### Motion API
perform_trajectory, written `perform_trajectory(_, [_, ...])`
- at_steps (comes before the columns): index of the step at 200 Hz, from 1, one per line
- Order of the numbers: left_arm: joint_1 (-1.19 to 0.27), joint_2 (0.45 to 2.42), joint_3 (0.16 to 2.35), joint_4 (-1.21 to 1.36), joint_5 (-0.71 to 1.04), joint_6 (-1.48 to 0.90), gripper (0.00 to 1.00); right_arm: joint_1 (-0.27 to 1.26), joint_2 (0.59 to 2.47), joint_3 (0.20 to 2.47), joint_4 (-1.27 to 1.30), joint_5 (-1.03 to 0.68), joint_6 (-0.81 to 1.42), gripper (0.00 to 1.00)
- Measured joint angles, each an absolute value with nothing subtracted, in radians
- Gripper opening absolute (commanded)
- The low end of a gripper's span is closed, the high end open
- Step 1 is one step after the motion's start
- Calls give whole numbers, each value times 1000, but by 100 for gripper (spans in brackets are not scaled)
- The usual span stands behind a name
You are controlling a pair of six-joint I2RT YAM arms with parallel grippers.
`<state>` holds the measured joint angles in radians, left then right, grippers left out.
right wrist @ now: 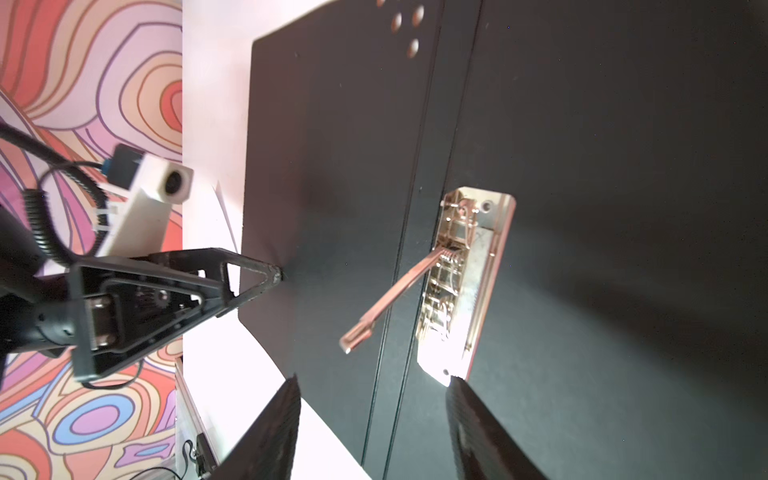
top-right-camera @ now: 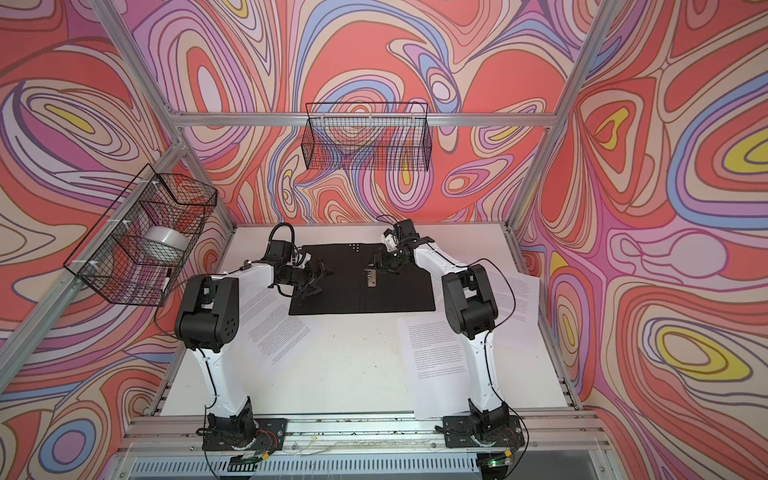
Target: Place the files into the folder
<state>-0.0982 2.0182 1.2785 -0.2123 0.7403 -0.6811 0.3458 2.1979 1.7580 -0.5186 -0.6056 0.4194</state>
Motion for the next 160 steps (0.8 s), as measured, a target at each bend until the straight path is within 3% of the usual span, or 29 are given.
perform_trajectory(44, [-98,2019,1281,-213,742,-682,100,347,2153,1659,-518,-558,418,14])
perform_trajectory(108, [-97,2020,1281,-213,745,-682,100,402,2233,1695,-514,-603,449,13])
perform_trajectory(160, [-95,2021,1281,-212,752,-684,100,402,2458,2093,-567,-616,464,17])
